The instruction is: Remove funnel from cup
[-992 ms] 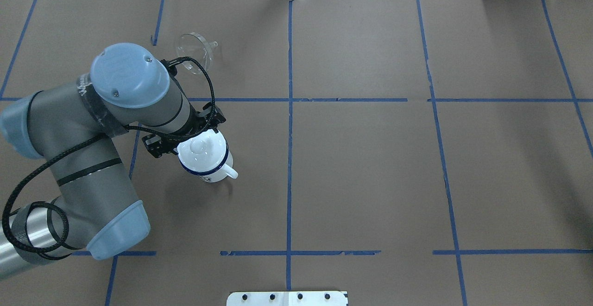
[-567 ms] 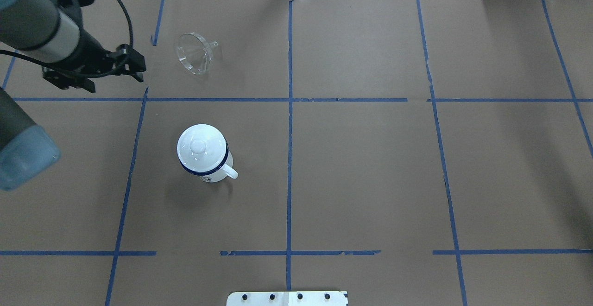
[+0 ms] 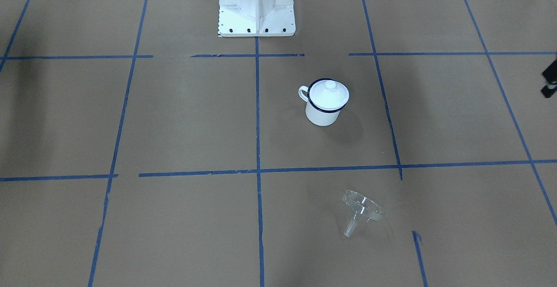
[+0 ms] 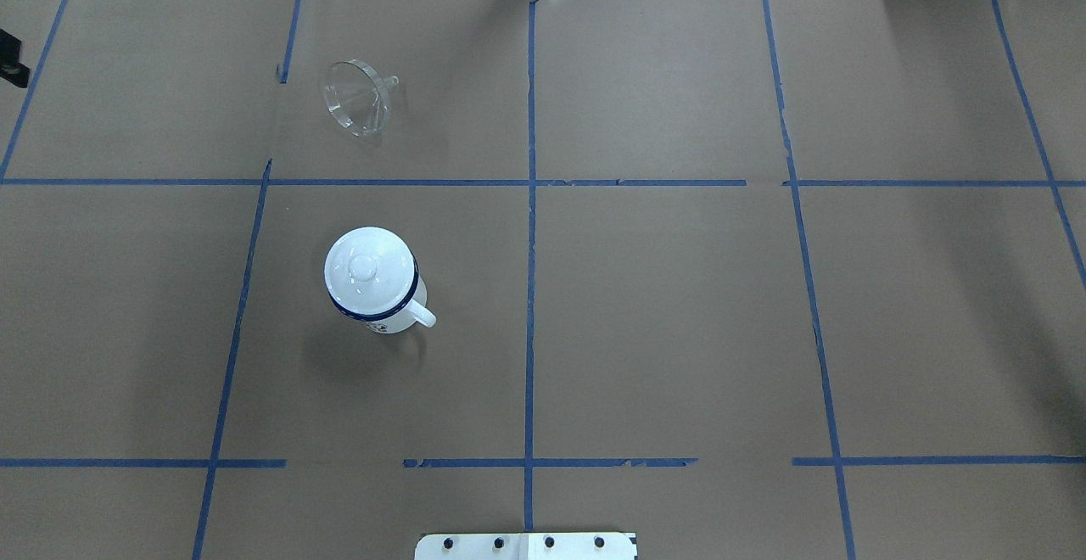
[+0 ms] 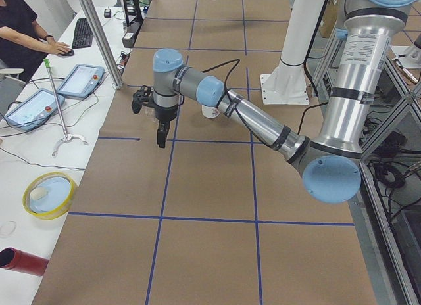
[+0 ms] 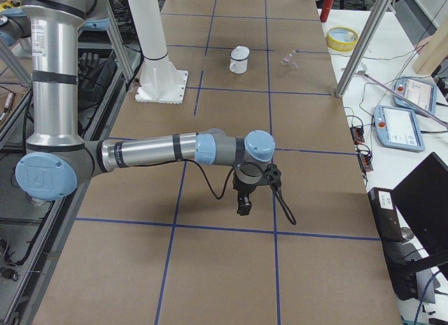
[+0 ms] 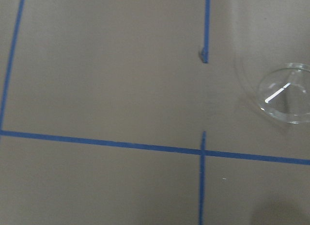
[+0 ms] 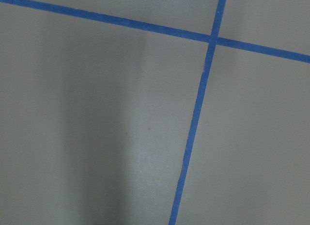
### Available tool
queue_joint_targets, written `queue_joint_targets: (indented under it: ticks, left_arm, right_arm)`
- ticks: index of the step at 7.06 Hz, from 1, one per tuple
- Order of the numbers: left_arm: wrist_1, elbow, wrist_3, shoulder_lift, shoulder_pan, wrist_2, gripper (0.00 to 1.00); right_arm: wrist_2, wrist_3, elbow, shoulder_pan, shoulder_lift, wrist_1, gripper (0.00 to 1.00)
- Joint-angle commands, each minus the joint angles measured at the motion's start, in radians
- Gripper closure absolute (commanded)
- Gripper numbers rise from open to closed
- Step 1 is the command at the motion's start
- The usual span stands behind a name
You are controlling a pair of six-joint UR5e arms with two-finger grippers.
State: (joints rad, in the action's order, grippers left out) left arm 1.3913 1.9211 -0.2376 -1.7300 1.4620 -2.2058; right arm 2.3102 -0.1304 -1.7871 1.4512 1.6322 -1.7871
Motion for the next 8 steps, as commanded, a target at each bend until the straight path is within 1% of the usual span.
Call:
queue_joint_targets:
  ticks: [1,2,3,4,7,8]
  left_arm:
    - [0.0,-0.126,0.345,0.052,0.203,-0.009,0.0]
    - [-0.002,-0.176,0.426,0.064,0.245,-0.011,0.0]
    - [0.0,-0.212,0.478,0.073,0.268,-0.067,0.0]
    - [0.002,-0.18,0.471,0.128,0.261,-0.112,0.0]
    - [0.003,-0.189,0.475,0.15,0.259,-0.115,0.0]
    - [0.03,-0.194,0.475,0.15,0.258,-0.117,0.0]
  right_arm:
    - [0.0,0.0,0.0,0.0,0.0,0.0,0.0]
    - [0.0,0.002,0.0,0.0,0.0,0.0,0.0]
    - [0.0,0.0,0.0,0.0,0.0,0.0,0.0]
    - [0.0,0.002,0.0,0.0,0.0,0.0,0.0]
    - [0.0,0.0,0.0,0.0,0.0,0.0,0.0]
    - [0.0,0.002,0.0,0.0,0.0,0.0,0.0]
